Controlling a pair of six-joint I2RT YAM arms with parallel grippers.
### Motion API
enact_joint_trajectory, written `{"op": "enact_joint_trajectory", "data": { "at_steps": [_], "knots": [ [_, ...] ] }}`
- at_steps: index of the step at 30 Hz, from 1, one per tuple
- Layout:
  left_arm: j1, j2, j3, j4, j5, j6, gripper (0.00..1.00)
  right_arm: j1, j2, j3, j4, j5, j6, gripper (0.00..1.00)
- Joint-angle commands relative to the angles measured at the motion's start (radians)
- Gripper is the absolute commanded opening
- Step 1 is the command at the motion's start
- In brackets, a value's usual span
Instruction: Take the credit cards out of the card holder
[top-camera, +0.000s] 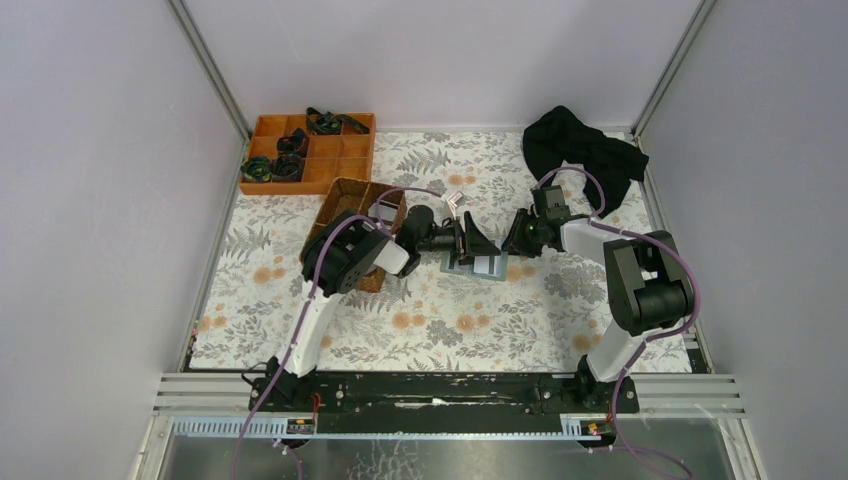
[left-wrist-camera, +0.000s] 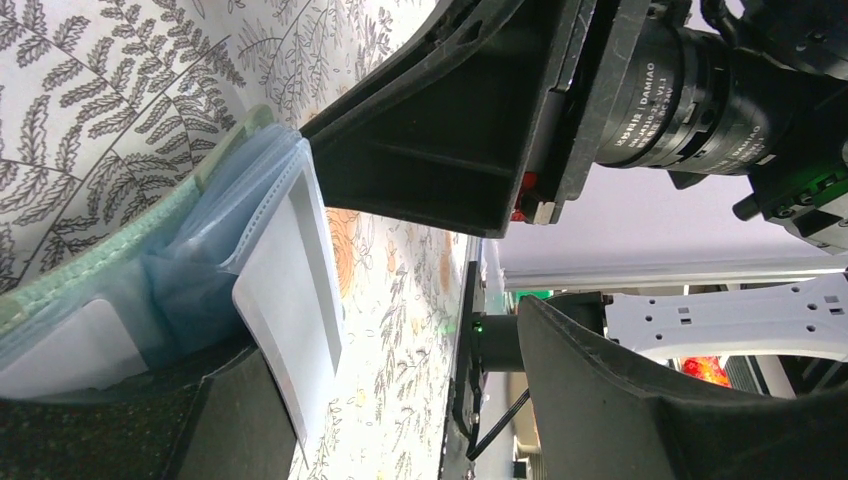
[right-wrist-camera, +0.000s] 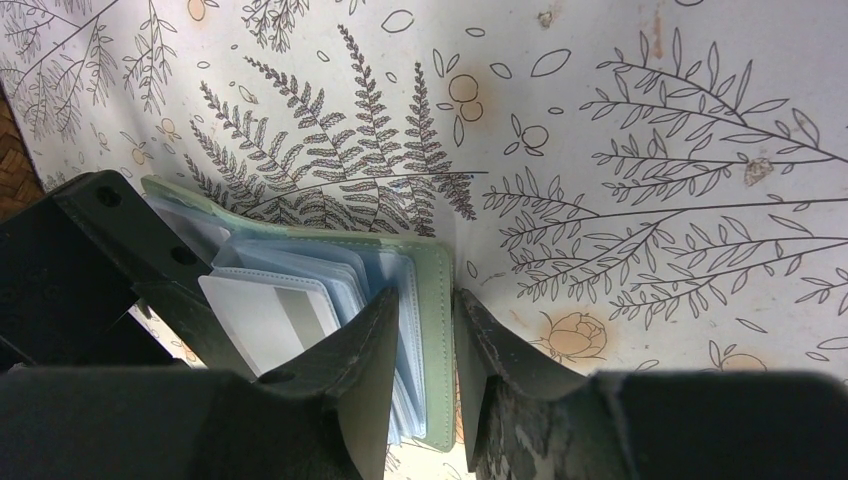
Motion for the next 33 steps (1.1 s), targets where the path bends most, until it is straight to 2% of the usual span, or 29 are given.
{"op": "enact_joint_trajectory", "data": {
  "at_steps": [1,5,8,20,28,33],
  "knots": [
    [0.027,0.034,-0.015,-0.255,0.036,0.121,0.79,0.007,0.037,-0.014,-0.055,0.020,0.004,0.35],
    [0.049,0.029,0.020,-0.426,0.046,0.218,0.79,0.002,0.030,-0.013,-0.058,0.024,0.004,0.35],
    [0.060,0.024,0.031,-0.492,0.049,0.265,0.79,-0.001,0.032,-0.013,-0.059,0.024,0.004,0.35],
    [0.088,0.019,-0.017,-0.517,0.049,0.283,0.69,-0.003,0.037,-0.011,-0.058,0.022,0.004,0.35],
    [0.117,0.006,-0.069,-0.488,0.049,0.277,0.52,-0.006,0.040,-0.016,-0.053,0.014,0.007,0.35],
    [0.122,-0.006,-0.080,-0.491,0.039,0.278,0.50,-0.007,0.040,-0.018,-0.051,0.010,0.007,0.35]
  ]
}}
